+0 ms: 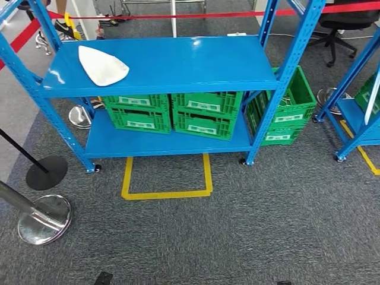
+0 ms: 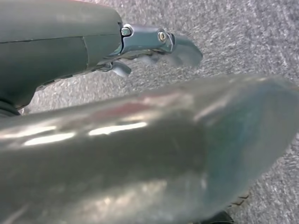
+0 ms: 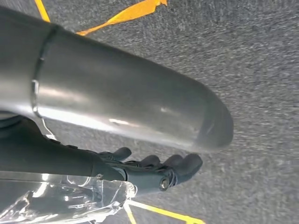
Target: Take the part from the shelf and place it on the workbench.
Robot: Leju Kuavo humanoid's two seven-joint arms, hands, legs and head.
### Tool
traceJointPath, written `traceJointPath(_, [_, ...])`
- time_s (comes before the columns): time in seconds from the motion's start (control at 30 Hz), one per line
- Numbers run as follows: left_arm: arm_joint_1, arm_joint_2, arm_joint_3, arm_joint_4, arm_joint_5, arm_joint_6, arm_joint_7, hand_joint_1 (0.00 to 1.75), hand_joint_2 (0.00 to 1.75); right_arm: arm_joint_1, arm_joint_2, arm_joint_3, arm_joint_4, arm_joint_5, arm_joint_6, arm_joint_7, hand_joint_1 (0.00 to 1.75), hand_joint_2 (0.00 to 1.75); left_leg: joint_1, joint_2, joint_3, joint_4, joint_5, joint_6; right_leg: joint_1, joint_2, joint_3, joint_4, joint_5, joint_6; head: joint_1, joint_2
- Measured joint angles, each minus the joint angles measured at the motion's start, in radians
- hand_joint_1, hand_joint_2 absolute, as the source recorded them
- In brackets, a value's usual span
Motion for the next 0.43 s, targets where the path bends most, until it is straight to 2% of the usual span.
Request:
traceJointPath(0.03, [0.001,0.000,0.000,0.000,0.000,0.000,-0.001,0.00,0.00,0.001,0.000,-0.001,0.000,-0.004,0.005,0.001,0.00,0.00,0.000,-0.008,0.000,0.000,0.000,0.000,-0.001,0.003,-0.023,0.037,-0.005,0.002,0.001,0.000])
traceJointPath(0.07, [0.002,0.000,0.000,0.000,0.000,0.000,-0.001,0.00,0.00,0.002,0.000,-0.001,0.000,-0.006,0.010,0.003,0.00,0.00,0.001,-0.015,0.001,0.001,-0.001,-0.001,-0.002,0.003,-0.029,0.035,0.012,0.004,0.001,0.000])
traceJointPath(0.1, [0.002,0.000,0.000,0.000,-0.001,-0.001,-0.001,0.00,0.00,0.002,0.000,-0.002,0.000,-0.007,0.015,0.004,0.00,0.00,0.003,-0.020,0.003,0.001,-0.002,-0.003,-0.004,0.003,-0.014,-0.009,0.047,0.006,0.001,0.000])
traceJointPath(0.13, [0.002,0.000,0.000,0.000,-0.001,-0.001,-0.001,0.00,0.00,0.002,0.000,-0.002,0.000,-0.007,0.017,0.004,0.00,0.00,0.004,-0.026,0.005,0.003,-0.004,-0.007,-0.007,0.004,0.015,-0.079,0.089,0.008,0.001,0.000])
traceJointPath(0.17, [0.002,0.000,0.000,0.000,-0.001,-0.002,-0.001,0.00,0.00,0.001,0.000,-0.002,0.001,-0.007,0.019,0.004,0.00,0.00,0.004,-0.029,0.006,0.006,-0.007,-0.013,-0.011,0.009,0.044,-0.150,0.119,0.011,0.002,0.000])
traceJointPath(0.2, [0.002,0.001,0.001,0.000,-0.001,-0.002,-0.001,0.00,0.00,-0.001,0.001,-0.002,0.002,-0.007,0.020,0.004,0.00,0.00,0.003,-0.033,0.005,0.009,-0.009,-0.019,-0.013,0.014,0.068,-0.201,0.138,0.009,0.002,0.000])
traceJointPath(0.23, [0.001,0.001,0.001,0.000,-0.001,-0.003,-0.001,0.00,0.00,-0.003,0.001,-0.002,0.003,-0.007,0.021,0.004,0.00,0.00,0.001,-0.035,0.002,0.013,-0.010,-0.024,-0.015,0.019,0.081,-0.229,0.145,0.006,0.002,0.000])
traceJointPath(0.27, [0.001,0.002,0.001,0.000,-0.001,-0.002,-0.001,0.00,0.00,-0.003,0.002,-0.002,0.004,-0.007,0.022,0.004,0.00,0.00,-0.001,-0.036,0.000,0.015,-0.009,-0.022,-0.016,0.022,0.083,-0.235,0.143,0.002,0.001,0.000])
traceJointPath(0.3, [0.002,0.003,0.001,0.000,-0.001,-0.002,-0.001,0.00,0.00,-0.003,0.002,-0.002,0.005,-0.007,0.022,0.004,0.00,0.00,-0.001,-0.037,-0.002,0.015,-0.007,-0.014,-0.016,0.023,0.083,-0.235,0.146,-0.002,-0.001,0.000])
traceJointPath(0.37, [0.003,0.004,0.002,0.000,-0.001,-0.002,-0.001,0.00,0.00,-0.001,0.002,-0.003,0.005,-0.008,0.022,0.004,0.00,0.00,-0.002,-0.037,-0.003,0.013,-0.002,0.010,-0.015,0.023,0.081,-0.236,0.149,-0.004,-0.001,0.000])
traceJointPath(0.43, [0.002,0.004,0.003,0.000,-0.001,-0.002,-0.001,0.00,0.00,-0.002,0.002,-0.003,0.006,-0.008,0.022,0.004,0.00,0.00,-0.003,-0.037,-0.003,0.012,0.000,0.022,-0.012,0.023,0.080,-0.236,0.149,-0.008,-0.001,0.000])
